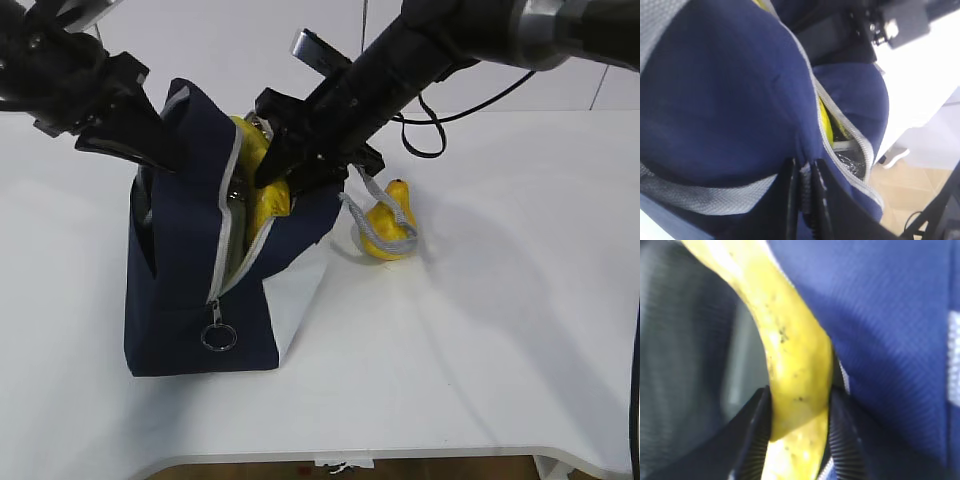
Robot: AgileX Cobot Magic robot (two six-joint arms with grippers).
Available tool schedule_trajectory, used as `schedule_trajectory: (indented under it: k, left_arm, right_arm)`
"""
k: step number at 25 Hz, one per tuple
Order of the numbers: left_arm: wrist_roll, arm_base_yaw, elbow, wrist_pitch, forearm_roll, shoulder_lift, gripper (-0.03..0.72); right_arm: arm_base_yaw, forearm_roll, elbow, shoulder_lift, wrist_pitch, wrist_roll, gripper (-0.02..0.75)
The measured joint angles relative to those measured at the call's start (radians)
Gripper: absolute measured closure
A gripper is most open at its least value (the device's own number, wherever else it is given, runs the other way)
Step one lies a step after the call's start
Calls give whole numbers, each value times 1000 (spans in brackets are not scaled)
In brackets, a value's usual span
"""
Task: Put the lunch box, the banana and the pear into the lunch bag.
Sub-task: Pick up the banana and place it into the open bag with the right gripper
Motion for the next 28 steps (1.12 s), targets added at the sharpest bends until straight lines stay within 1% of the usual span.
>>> schedule_trajectory:
  k: [3, 4, 6, 9, 11, 17, 21, 24, 28]
  left_arm:
    - [0, 0, 0, -24, 0, 0, 671]
    - [0, 0, 0, -29, -2, 0, 671]
    - [0, 0, 0, -38, -2, 0, 671]
    - [0, 0, 0, -55, -4, 0, 671]
    - [0, 0, 0, -61, -6, 0, 671]
    - [0, 0, 0, -75, 1, 0, 671]
    - [0, 0, 0, -77, 34, 0, 671]
    - [-2, 0, 0, -69, 72, 0, 671]
    - [-2, 0, 0, -55, 108, 0, 672]
  right_arm:
    - [0, -27, 0, 0, 12, 7, 444]
    - [0, -34, 0, 0, 17, 7, 426]
    - [0, -38, 0, 0, 34, 7, 366]
    - [0, -38, 0, 0, 60, 7, 246]
    - [0, -38, -18, 2, 95, 7, 208]
    - [0, -59, -154, 5, 140, 7, 186]
    - [0, -140, -262, 5, 144, 35, 182]
    - [0, -239, -297, 3, 147, 69, 182]
    - [0, -414, -299, -17, 159, 128, 182]
